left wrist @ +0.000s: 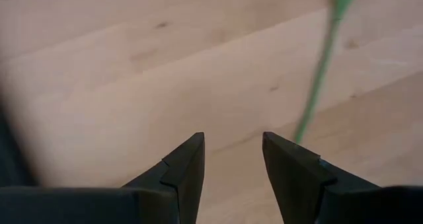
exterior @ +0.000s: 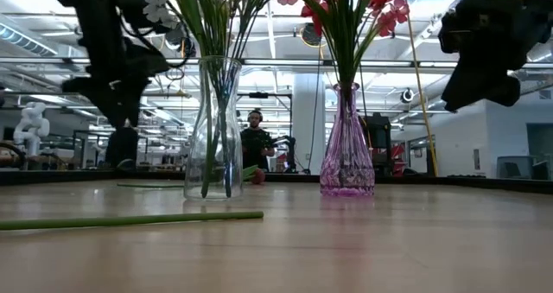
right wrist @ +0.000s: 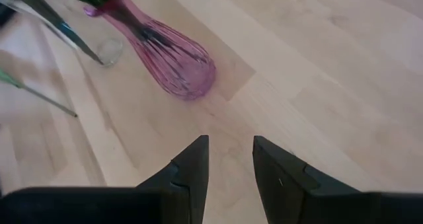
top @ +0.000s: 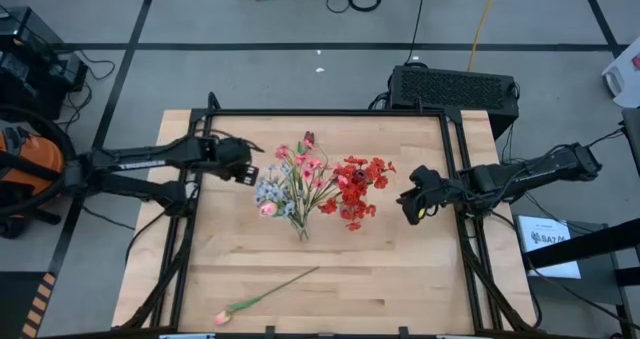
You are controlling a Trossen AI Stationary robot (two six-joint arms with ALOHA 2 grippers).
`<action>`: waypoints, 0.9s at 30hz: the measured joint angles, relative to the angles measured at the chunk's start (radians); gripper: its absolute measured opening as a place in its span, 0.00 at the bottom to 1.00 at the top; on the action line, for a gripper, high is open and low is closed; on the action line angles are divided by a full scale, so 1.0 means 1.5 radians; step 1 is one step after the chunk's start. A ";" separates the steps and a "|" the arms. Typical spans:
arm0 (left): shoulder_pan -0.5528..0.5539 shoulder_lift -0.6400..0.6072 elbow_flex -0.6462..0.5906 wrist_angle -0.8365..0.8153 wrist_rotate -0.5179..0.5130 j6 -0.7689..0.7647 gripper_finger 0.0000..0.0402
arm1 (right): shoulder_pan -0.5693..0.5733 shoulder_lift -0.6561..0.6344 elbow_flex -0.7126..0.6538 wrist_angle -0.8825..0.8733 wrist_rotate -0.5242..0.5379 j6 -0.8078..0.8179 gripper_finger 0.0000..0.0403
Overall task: Sort flowers into vase by color
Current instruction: Put the dark red flower into the purple vase
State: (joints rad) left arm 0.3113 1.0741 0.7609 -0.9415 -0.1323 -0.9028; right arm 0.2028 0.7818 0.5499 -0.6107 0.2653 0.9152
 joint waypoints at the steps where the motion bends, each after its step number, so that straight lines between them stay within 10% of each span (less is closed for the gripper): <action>1: 0.009 0.010 0.000 0.027 0.008 0.018 0.40 | 0.000 0.000 0.000 0.010 0.000 -0.005 0.27; 16: 0.105 0.255 0.005 0.424 0.092 0.170 0.40 | 0.000 0.000 0.000 0.051 0.017 -0.030 0.27; 27: 0.083 0.460 0.152 0.425 0.081 0.278 0.40 | 0.000 0.000 0.000 0.051 0.017 -0.030 0.27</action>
State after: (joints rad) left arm 0.4355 1.7637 0.9883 -0.3032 -0.0105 -0.4859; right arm 0.2024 0.7822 0.5499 -0.5343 0.2902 0.8709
